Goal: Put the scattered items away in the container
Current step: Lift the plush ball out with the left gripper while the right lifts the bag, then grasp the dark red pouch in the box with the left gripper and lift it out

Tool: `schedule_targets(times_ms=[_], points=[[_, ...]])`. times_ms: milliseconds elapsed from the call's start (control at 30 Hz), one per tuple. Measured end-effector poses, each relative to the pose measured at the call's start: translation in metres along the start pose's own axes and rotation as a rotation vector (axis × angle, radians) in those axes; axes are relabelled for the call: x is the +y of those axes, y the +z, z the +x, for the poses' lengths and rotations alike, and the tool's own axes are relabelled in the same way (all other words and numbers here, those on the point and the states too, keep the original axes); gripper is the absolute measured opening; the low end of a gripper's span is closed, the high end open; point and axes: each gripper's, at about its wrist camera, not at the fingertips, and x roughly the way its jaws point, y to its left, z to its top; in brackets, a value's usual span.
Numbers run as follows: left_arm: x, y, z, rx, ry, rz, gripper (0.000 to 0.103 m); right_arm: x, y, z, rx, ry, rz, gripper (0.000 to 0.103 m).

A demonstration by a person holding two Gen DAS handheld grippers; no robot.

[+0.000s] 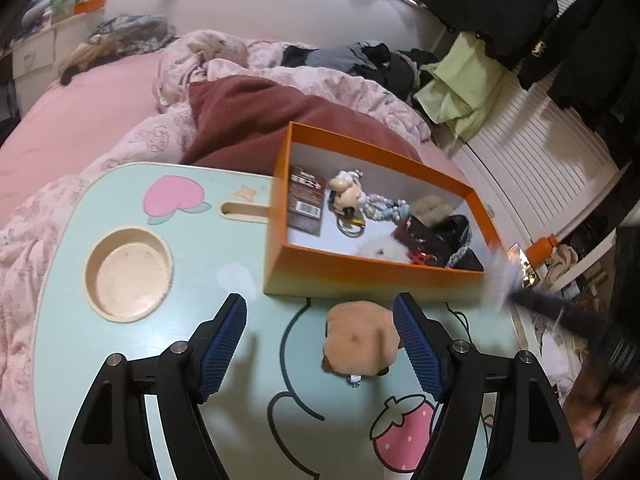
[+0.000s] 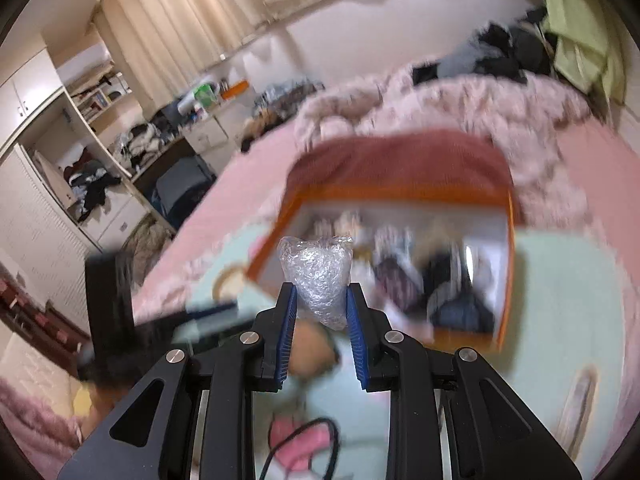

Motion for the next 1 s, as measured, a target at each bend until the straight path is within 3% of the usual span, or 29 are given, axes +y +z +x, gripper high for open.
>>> schedule_targets(times_ms=[167, 333, 467, 533, 633, 733, 900, 1000], points=[[-0.005, 0.01, -0.008, -0.008, -0.012, 0.022, 0.075, -0.016, -0.037, 0.02, 0.067, -0.036, 0.076, 0.027], [-0.031, 0.034, -0.013, -0.009, -0.056, 0.101, 0.075, -0.042, -0.054, 0.037, 0.082, 0.001, 0.225, 0.031], [-0.053, 0.062, 0.011, 0.125, -0.111, 0.099, 0.075, -0.05, -0.054, 0.024, 0.016, 0.011, 0.271, 0.045], [-0.068, 0.074, 0.035, 0.222, -0.128, 0.107, 0.075, -0.046, -0.053, 0.011, -0.058, -0.038, 0.239, 0.068], [-0.093, 0.08, 0.065, 0.285, -0.091, 0.206, 0.075, -0.041, -0.053, -0.003, -0.115, -0.038, 0.203, 0.071], [-0.117, 0.079, 0.087, 0.328, -0.076, 0.353, 0.075, -0.047, -0.054, -0.001, -0.089, -0.008, 0.234, 0.071], [-0.126, 0.075, 0.112, 0.447, -0.084, 0.437, 0.073, -0.06, -0.058, 0.004, -0.073, 0.039, 0.297, 0.071], [-0.13, 0.077, 0.123, 0.479, -0.077, 0.458, 0.073, -0.063, -0.058, 0.004, -0.072, 0.046, 0.304, 0.071]])
